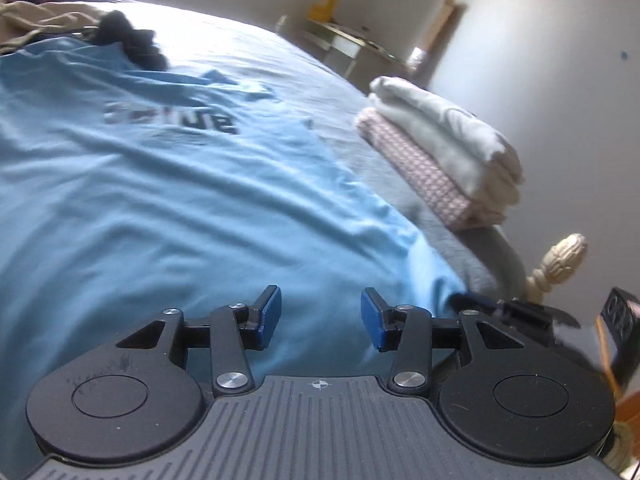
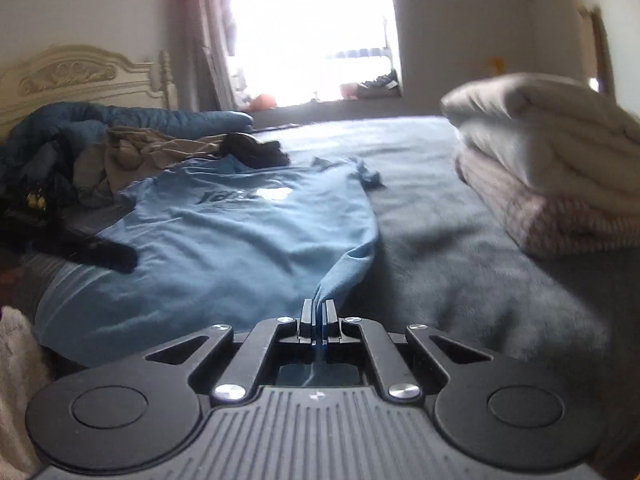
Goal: Fold clothes
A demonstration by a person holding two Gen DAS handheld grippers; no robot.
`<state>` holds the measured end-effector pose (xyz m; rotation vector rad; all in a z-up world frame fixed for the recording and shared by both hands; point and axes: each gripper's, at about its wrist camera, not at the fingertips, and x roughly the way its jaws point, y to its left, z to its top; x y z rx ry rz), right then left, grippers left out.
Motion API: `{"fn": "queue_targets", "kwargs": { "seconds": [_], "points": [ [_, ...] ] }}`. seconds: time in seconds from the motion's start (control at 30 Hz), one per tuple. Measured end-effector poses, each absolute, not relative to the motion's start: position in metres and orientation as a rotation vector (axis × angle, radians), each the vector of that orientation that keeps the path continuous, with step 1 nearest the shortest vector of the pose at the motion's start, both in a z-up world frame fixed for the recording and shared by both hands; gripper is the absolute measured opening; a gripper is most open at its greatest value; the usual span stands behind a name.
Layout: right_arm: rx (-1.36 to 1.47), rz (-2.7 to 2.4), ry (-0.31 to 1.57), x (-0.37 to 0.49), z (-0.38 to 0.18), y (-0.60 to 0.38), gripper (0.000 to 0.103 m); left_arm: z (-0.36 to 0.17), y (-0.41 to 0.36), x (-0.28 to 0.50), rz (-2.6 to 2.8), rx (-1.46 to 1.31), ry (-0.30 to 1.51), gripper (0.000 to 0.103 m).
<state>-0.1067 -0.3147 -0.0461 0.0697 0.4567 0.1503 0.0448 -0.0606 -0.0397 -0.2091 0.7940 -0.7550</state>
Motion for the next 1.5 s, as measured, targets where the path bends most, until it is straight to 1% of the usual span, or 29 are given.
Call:
{"fn": "queue_targets", "kwargs": {
  "seconds": [0.2,0.33,0.4,0.47,0.5,0.6,0.7,0.8,0.9,1.0,1.1,1.17,1.27,1.33,1.37,1.4,1.5],
  "points": [
    [-0.159,0.274,0.428,-0.092,-0.066,-0.258,0.003,-0.041,-0.11,0.066,-0.804,-0.152,0.801,0.048],
    [-0.251,0.305,0.435,-0.083,-0.082,-0.243,0.004,-0.048,-0.133,0.082,-0.796,-0.093,0.802,0.048],
    [-0.253,0.325,0.425,-0.086,-0.08,-0.246,0.005,-0.053,-0.139,0.089,-0.779,-0.073,0.795,0.048],
    [-0.167,0.363,0.427,-0.088,-0.069,-0.266,0.01,-0.059,-0.138,0.098,-0.755,-0.087,0.799,0.048],
    [-0.081,0.377,0.422,-0.088,-0.06,-0.282,0.012,-0.062,-0.136,0.102,-0.742,-0.101,0.802,0.048],
    [0.211,0.388,0.41,-0.077,-0.035,-0.339,0.015,-0.064,-0.122,0.108,-0.744,-0.169,0.777,0.048],
    [0.463,0.332,0.41,-0.039,-0.016,-0.387,0.018,-0.064,-0.107,0.114,-0.729,-0.216,0.724,0.048],
    [0.492,0.245,0.429,0.019,-0.005,-0.396,0.019,-0.069,-0.093,0.126,-0.686,-0.251,0.714,0.048],
    [0.46,0.145,0.505,0.09,-0.007,-0.387,0.028,-0.076,-0.081,0.136,-0.672,-0.28,0.708,0.048],
    [0.439,0.033,0.581,0.159,-0.016,-0.383,0.03,-0.084,-0.072,0.142,-0.683,-0.299,0.697,0.048],
    [0.526,-0.046,0.642,0.211,-0.034,-0.398,0.032,-0.091,-0.063,0.147,-0.695,-0.318,0.686,0.048],
    [0.645,-0.038,0.7,0.234,-0.052,-0.412,0.033,-0.096,-0.059,0.148,-0.709,-0.326,0.671,0.048],
    [0.736,-0.034,0.737,0.252,-0.067,-0.419,0.033,-0.101,-0.056,0.147,-0.73,-0.336,0.645,0.048],
    [0.706,-0.029,0.737,0.258,-0.066,-0.413,0.028,-0.103,-0.054,0.147,-0.741,-0.339,0.638,0.048],
    [0.669,-0.034,0.735,0.261,-0.064,-0.408,0.013,-0.104,-0.053,0.147,-0.746,-0.342,0.636,0.048],
    [0.631,-0.039,0.732,0.264,-0.061,-0.404,0.005,-0.104,-0.053,0.147,-0.75,-0.346,0.633,0.048],
    [0.465,-0.071,0.675,0.268,-0.037,-0.391,0.005,-0.106,-0.05,0.146,-0.757,-0.361,0.629,0.048]
  ]
}}
